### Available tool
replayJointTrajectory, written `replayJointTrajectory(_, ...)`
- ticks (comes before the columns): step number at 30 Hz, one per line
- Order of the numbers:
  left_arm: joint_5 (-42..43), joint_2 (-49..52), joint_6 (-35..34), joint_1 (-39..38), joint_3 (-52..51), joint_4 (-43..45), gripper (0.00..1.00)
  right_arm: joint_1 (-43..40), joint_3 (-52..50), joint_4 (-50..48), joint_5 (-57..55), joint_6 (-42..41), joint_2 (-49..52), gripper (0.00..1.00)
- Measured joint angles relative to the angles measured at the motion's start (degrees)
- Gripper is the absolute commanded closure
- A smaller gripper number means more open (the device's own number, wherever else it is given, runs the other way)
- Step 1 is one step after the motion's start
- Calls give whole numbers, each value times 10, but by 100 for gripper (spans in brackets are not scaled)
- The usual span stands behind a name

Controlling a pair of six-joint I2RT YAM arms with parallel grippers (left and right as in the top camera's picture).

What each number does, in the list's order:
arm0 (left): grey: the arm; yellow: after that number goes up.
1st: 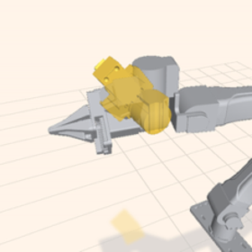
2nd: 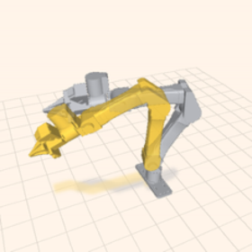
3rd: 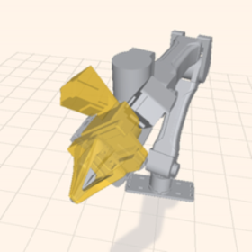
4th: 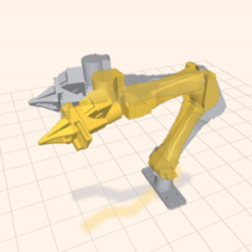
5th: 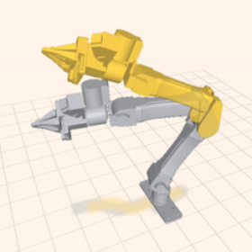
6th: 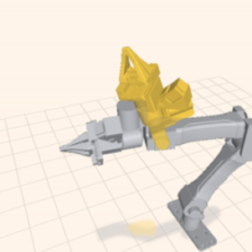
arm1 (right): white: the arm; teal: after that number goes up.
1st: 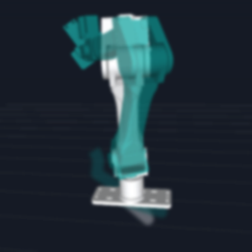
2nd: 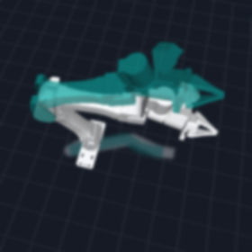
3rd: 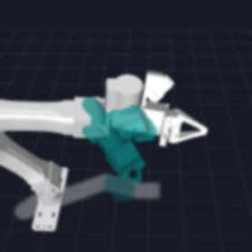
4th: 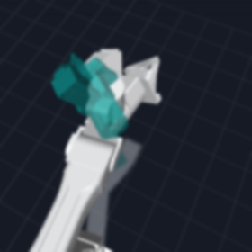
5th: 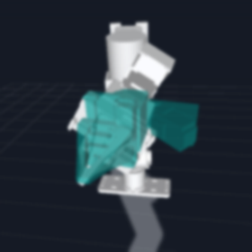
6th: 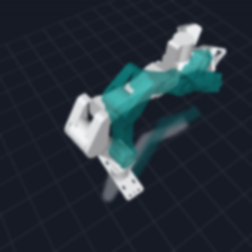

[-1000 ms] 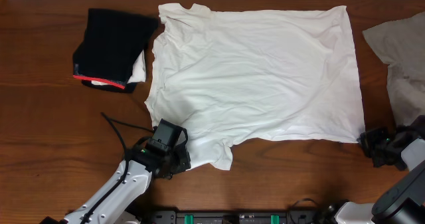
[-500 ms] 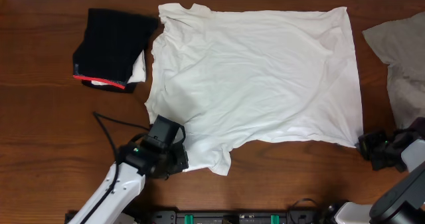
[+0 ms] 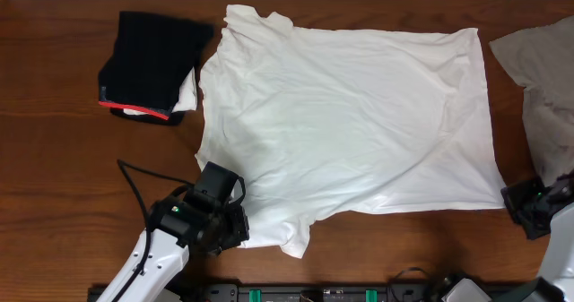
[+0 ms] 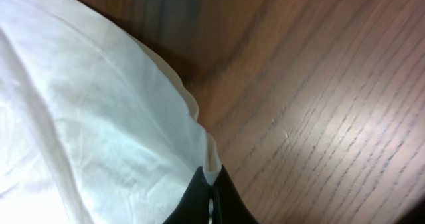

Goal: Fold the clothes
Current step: 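Grasp the lower hem corners with both grippers, then lift the bottom hem and fold it up toward the collar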

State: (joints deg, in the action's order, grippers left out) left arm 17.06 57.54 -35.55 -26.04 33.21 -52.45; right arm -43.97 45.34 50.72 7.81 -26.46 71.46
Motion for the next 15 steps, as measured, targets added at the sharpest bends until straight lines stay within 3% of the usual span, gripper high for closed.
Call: replayJointTrajectory(15, 57, -31, 0, 0, 20, -115, 94, 0, 38, 72, -15, 0, -1, 99)
